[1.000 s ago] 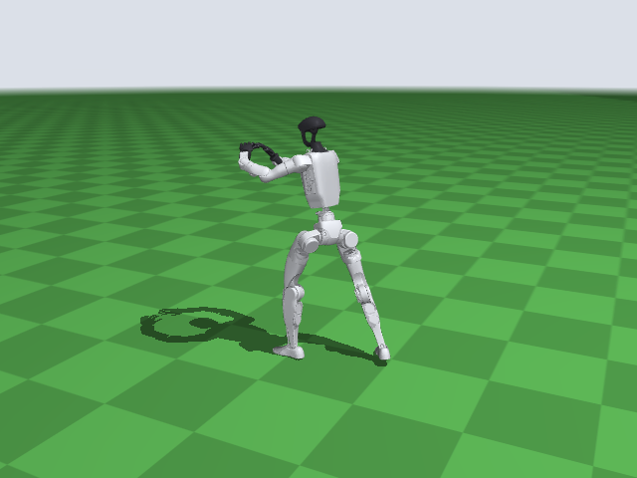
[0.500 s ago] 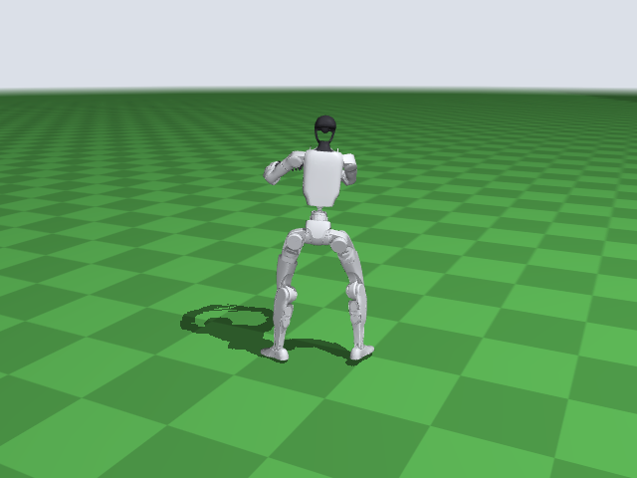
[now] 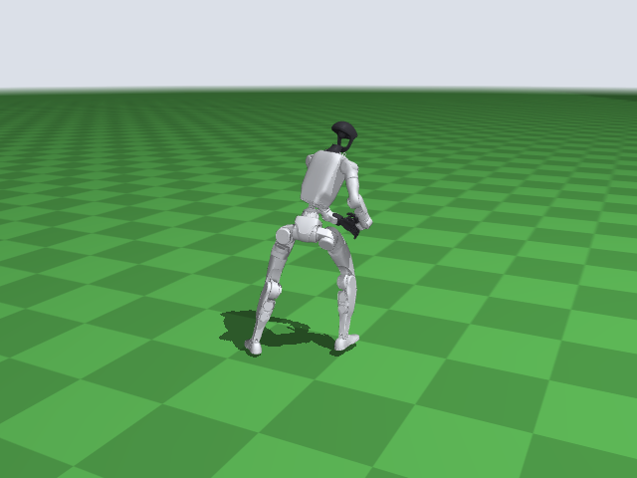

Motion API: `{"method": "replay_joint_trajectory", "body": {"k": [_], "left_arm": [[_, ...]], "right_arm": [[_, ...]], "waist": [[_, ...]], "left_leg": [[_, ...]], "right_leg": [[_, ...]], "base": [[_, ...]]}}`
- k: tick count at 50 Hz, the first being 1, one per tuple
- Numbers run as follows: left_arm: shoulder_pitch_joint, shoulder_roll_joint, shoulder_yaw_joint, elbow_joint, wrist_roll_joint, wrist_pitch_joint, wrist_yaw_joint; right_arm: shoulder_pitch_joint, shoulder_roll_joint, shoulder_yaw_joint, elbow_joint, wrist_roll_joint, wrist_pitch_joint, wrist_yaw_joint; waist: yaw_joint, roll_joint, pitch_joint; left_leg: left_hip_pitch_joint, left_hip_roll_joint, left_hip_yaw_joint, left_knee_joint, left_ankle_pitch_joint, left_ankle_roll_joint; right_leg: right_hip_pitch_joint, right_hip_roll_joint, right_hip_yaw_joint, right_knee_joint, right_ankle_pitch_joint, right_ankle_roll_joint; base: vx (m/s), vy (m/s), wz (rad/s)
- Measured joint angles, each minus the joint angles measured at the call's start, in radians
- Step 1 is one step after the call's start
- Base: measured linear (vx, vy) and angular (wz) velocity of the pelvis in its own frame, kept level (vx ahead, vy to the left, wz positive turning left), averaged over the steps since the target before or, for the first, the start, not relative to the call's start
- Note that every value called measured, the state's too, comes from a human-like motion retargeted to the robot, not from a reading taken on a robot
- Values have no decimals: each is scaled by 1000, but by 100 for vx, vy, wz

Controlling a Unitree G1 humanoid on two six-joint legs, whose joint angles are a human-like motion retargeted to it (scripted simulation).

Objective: Kungfu

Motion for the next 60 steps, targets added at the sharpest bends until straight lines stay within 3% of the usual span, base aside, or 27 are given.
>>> {"method": "replay_joint_trajectory", "body": {"k": [7,11,15,20,28,35,39,43,47,50,53,55,60], "left_arm": [[-7,12,-18,-1,0,-45,-38],[-22,33,-11,-3,-39,-84,-87],[-61,79,19,-46,-49,-99,-153],[-135,157,46,-168,-97,-120,-120],[-339,337,43,-560,-119,-119,144],[-526,531,94,-765,-111,-54,223],[-585,611,148,-787,-48,-34,284],[-593,672,217,-796,-21,-32,344],[-568,729,291,-846,-29,-15,382],[-559,741,342,-866,0,9,422],[-568,725,351,-867,7,21,424],[-576,723,343,-868,10,24,418],[-524,714,392,-864,58,35,451]], "right_arm": [[135,45,-75,-73,54,49,34],[191,72,-88,-85,127,72,149],[269,76,-101,-116,326,89,336],[435,33,-156,-233,667,160,515],[717,-10,-290,-280,1345,375,844],[865,27,-387,-271,1773,648,993],[748,110,-323,-218,1955,789,1025],[464,252,-267,-36,1960,858,1046],[25,427,-410,429,1949,961,1132],[-310,442,-533,848,1974,1046,1187],[-479,446,-658,1073,2053,976,1076],[-535,461,-657,1093,2165,936,1042],[-519,566,-607,931,2109,937,1086]], "waist": [[72,-7,-15],[103,-17,-24],[145,-40,-21],[188,-72,-3],[250,-136,-19],[337,-156,-70],[467,-149,-125],[560,-159,-167],[643,-181,-198],[696,-203,-176],[728,-221,-153],[732,-237,-142],[710,-241,-137]], "left_leg": [[10,10,-2,5,-9,0],[-1,17,-26,8,-10,0],[-14,37,-61,36,-5,0],[-58,84,-110,115,-1,0],[-190,82,-195,293,-53,26],[-332,-18,-320,490,-180,103],[-419,-41,-360,585,-238,96],[-468,-116,-359,666,-319,141],[-531,-145,-336,740,-375,178],[-533,-157,-302,770,-405,205],[-542,-171,-301,786,-415,226],[-545,-174,-308,784,-412,232],[-529,-147,-317,739,-390,231]], "right_leg": [[25,9,-2,-22,14,5],[54,-1,-13,-37,15,12],[114,2,-26,-85,30,24],[220,10,-62,-180,68,47],[370,-64,-132,-355,165,125],[556,-188,-247,-527,268,227],[634,-191,-315,-645,343,245],[703,-250,-407,-729,405,245],[682,-295,-450,-756,451,245],[658,-328,-440,-754,481,244],[655,-347,-443,-748,500,243],[661,-346,-453,-745,507,232],[653,-318,-484,-720,523,112]], "base": [[3,7,-9],[3,10,32],[5,10,28],[7,14,36],[9,32,59],[25,56,100],[27,65,47],[20,67,58],[6,47,11],[-2,34,-19],[-4,11,14],[-3,-8,19],[0,-10,-12]]}}
